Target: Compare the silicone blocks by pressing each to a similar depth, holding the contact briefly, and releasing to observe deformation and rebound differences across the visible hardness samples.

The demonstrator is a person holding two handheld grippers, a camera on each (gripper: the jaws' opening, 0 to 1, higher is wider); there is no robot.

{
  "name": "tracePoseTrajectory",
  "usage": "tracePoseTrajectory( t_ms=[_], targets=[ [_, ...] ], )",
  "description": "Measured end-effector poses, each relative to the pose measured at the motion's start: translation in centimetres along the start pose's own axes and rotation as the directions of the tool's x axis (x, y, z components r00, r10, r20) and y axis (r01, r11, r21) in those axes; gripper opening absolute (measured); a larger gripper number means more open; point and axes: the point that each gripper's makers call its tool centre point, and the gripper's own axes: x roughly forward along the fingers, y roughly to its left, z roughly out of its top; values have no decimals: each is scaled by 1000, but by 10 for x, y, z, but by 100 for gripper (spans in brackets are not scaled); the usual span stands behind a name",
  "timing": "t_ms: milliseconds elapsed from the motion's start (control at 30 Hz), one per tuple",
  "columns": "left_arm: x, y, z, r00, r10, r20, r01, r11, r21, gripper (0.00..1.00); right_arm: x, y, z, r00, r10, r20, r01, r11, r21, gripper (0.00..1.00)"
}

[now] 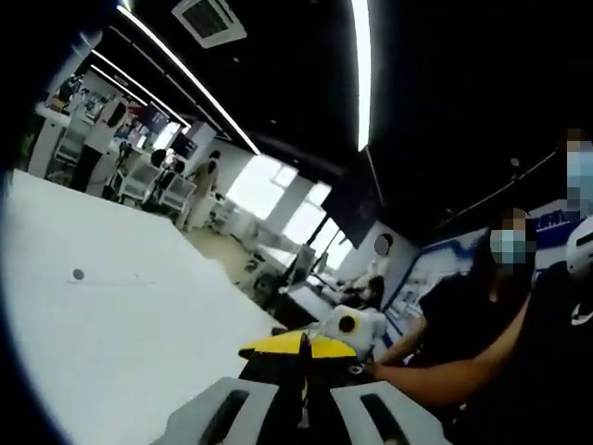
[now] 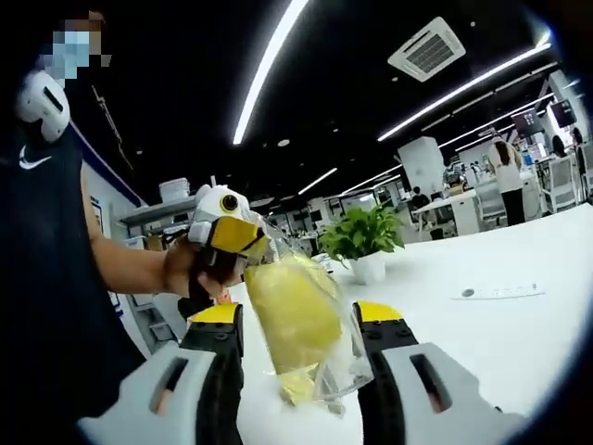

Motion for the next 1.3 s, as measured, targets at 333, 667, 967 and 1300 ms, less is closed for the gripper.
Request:
tracePoseTrajectory(
  t_ms=[333, 667, 967, 1300],
  targets=[
    [2, -2, 3, 1000, -8, 16, 8, 1000, -5, 0, -3, 5, 3, 1000, 21, 11, -21, 1000, 7, 28],
    [-1, -3, 3, 1000, -11, 17, 10, 1000, 12, 0, -3, 13, 1, 998, 67, -19, -67, 997, 44, 16],
    [-8, 1, -1, 1000, 9, 5, -9, 999, 49, 0, 0, 16, -5, 995, 69, -74, -64, 996, 65, 12],
    [-10, 2, -5, 999, 33, 9, -33, 992, 118, 0, -2, 21, -10, 987, 83, -134, -64, 988, 141, 7]
  ],
)
